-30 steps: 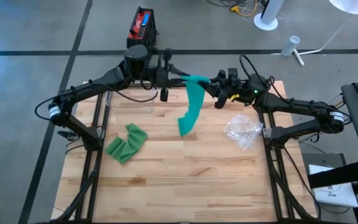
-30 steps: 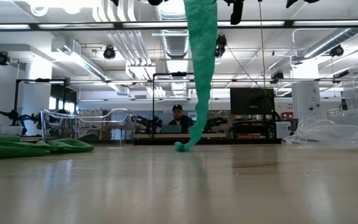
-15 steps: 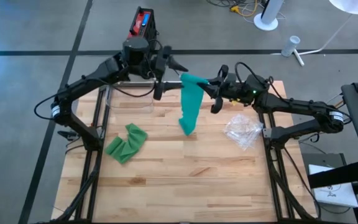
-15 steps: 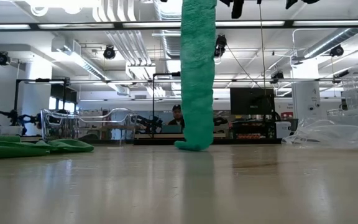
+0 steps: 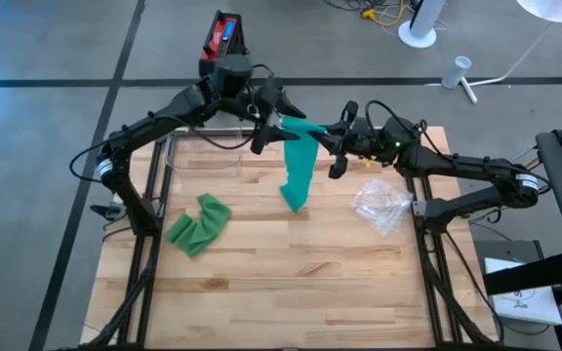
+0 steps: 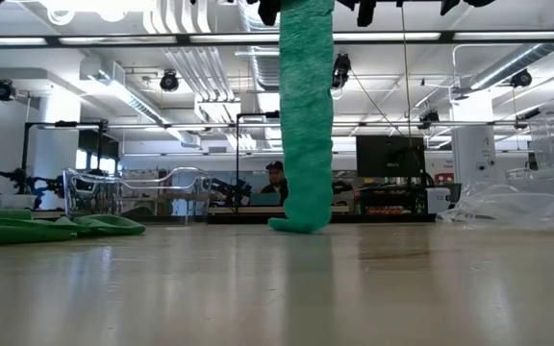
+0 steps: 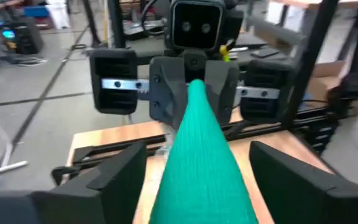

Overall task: Roll bandage
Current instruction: Roll the blue bandage

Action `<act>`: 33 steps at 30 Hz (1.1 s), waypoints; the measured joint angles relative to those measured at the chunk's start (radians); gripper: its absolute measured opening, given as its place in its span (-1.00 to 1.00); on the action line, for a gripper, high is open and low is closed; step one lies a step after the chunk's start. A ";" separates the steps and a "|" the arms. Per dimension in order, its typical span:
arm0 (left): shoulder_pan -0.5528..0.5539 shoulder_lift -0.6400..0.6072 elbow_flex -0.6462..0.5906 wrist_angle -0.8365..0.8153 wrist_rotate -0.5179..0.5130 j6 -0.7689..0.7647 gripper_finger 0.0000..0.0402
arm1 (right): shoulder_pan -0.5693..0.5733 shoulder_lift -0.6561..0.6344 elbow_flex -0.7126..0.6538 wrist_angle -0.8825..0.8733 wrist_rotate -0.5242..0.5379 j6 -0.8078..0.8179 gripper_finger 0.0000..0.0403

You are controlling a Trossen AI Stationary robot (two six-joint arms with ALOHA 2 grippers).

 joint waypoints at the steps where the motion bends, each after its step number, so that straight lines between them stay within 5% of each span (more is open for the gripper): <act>1: 0.004 0.000 0.000 0.001 0.005 -0.006 0.24 | 0.000 0.000 0.000 -0.001 -0.003 -0.001 -0.88; 9: 0.033 -0.003 0.000 -0.014 0.007 0.037 -0.32 | 0.001 0.000 0.000 -0.003 0.005 0.011 -0.85; 18: 0.034 -0.008 0.000 -0.031 0.005 0.235 -0.91 | 0.002 0.000 0.000 -0.003 0.006 0.233 -0.74; 33: 0.024 -0.010 -0.001 -0.049 -0.010 0.468 -0.88 | -0.009 -0.004 0.002 -0.006 -0.013 0.607 0.09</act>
